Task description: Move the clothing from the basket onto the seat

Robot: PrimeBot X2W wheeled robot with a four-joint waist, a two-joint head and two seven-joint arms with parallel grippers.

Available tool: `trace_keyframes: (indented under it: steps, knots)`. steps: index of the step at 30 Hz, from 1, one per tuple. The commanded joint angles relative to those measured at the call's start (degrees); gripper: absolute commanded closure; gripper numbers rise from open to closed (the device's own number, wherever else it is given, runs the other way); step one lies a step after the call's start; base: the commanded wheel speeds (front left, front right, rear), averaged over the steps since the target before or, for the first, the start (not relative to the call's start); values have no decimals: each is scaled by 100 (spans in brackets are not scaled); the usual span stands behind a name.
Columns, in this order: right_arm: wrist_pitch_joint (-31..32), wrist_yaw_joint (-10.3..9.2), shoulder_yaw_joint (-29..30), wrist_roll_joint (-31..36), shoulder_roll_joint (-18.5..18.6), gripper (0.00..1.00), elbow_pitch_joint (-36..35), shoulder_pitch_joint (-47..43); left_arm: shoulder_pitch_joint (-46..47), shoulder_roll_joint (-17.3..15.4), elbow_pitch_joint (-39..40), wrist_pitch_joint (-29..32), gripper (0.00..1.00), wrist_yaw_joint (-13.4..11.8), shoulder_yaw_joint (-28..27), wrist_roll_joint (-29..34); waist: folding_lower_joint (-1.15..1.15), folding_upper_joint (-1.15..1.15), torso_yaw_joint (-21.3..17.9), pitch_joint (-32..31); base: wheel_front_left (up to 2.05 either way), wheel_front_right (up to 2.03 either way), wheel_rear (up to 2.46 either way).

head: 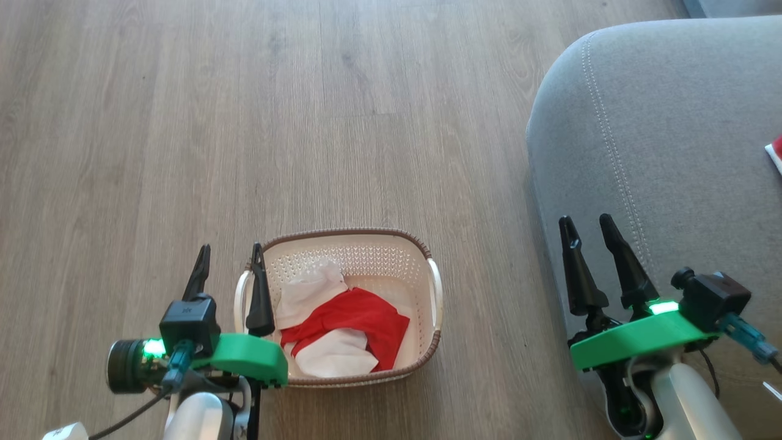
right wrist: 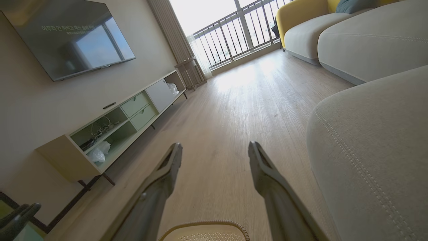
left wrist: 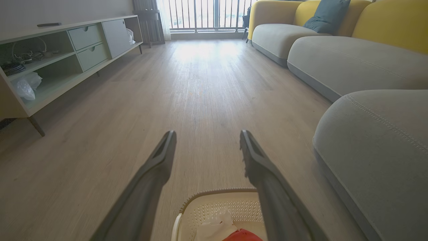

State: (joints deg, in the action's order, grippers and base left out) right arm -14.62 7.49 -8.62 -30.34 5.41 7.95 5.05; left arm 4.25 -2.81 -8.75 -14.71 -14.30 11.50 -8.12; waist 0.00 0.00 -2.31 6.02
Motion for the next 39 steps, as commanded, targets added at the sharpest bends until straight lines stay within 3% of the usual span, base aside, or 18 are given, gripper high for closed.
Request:
trace_keyframes:
  steps: [1,19,39]
  knots:
    - [-38,0,-149,59,-6,0,-186,62,46,-7,141,-29,0,2,-161,42,0,0,1,9,0,0,0]
    - [-38,0,-206,56,6,0,-186,31,23,-7,112,-29,0,22,-47,13,0,0,45,-31,0,0,0]
    - [-38,0,-177,128,45,0,-202,219,216,-7,24,-29,0,88,-29,-6,0,0,-38,357,0,0,0]
